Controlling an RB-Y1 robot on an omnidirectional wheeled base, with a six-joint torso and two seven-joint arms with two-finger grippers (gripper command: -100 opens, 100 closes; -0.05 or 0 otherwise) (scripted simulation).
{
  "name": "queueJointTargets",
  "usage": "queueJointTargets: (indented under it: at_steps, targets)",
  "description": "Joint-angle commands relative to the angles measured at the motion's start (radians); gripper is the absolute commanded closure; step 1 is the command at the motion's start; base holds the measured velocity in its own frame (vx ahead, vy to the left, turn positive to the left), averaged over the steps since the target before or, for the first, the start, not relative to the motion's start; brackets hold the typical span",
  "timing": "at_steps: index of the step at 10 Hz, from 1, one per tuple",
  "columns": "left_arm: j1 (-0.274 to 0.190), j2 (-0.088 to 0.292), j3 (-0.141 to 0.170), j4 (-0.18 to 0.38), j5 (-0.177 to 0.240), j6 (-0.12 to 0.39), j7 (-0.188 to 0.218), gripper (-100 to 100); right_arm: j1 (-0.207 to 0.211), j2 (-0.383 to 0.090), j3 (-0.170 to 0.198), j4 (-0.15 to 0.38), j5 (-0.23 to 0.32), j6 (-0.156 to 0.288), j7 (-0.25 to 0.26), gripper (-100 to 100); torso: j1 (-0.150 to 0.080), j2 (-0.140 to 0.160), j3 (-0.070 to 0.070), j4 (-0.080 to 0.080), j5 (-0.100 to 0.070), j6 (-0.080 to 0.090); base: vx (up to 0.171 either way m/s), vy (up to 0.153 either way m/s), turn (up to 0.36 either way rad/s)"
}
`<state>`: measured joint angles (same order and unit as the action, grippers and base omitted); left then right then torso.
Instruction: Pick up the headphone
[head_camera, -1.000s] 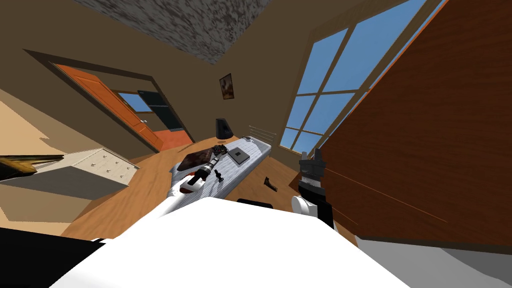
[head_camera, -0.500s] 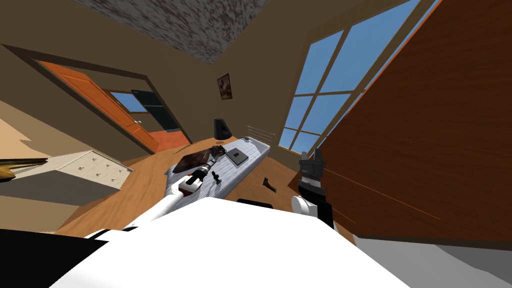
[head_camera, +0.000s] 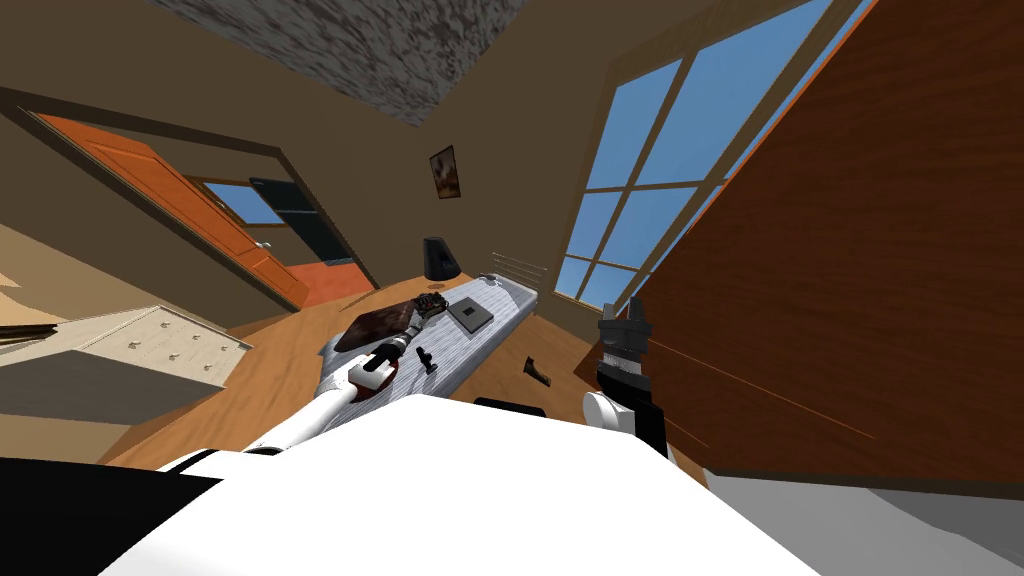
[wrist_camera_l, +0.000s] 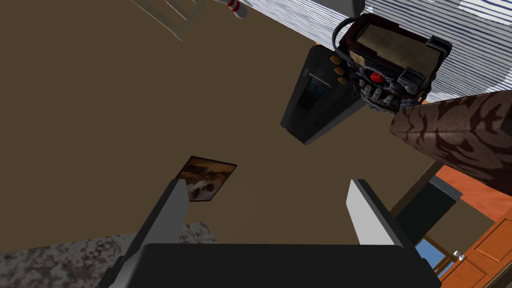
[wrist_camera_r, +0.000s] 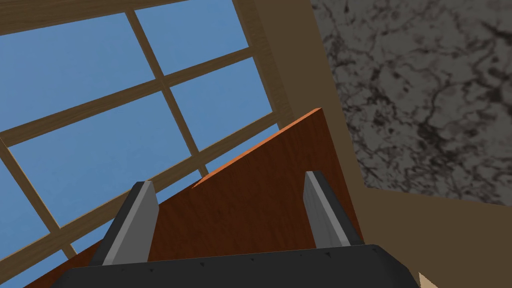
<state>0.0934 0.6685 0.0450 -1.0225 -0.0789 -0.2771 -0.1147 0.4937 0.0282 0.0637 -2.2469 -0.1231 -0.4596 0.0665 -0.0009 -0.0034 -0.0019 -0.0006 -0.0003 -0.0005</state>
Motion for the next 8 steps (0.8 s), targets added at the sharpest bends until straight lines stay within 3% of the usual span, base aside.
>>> queueJointTargets:
  at_steps: [1,2,4,6,8]
  targets:
    - [-0.007,0.012,0.0,0.05,-0.004,0.007,0.002,-100,0.0,0.0,0.0,0.0,0.0,0.0,0.0,0,0.0,0.0,0.0,0.0,0.0,0.0,0.042,-0.017,-0.021]
    - [-0.019,0.021,0.006,0.104,-0.016,0.019,-0.005,-100,0.0,0.0,0.0,0.0,0.0,0.0,0.0,0,0.0,0.0,0.0,0.0,0.0,0.0,0.056,-0.025,-0.036]
    - [-0.019,0.021,0.006,0.13,-0.016,0.019,-0.005,-100,0.0,0.0,0.0,0.0,0.0,0.0,0.0,0,0.0,0.0,0.0,0.0,0.0,0.0,0.032,-0.01,-0.002]
    - [-0.028,0.027,0.011,0.19,-0.028,0.03,-0.013,-100,0.0,0.0,0.0,0.0,0.0,0.0,0.0,0,0.001,0.001,0.001,0.0,0.0,0.0,0.035,-0.01,-0.019]
    - [-0.041,0.032,0.02,0.288,-0.052,0.053,-0.03,-100,0.0,0.0,0.0,0.0,0.0,0.0,0.0,0,0.0,0.0,0.0,0.0,0.0,0.0,0.075,-0.016,-0.016]
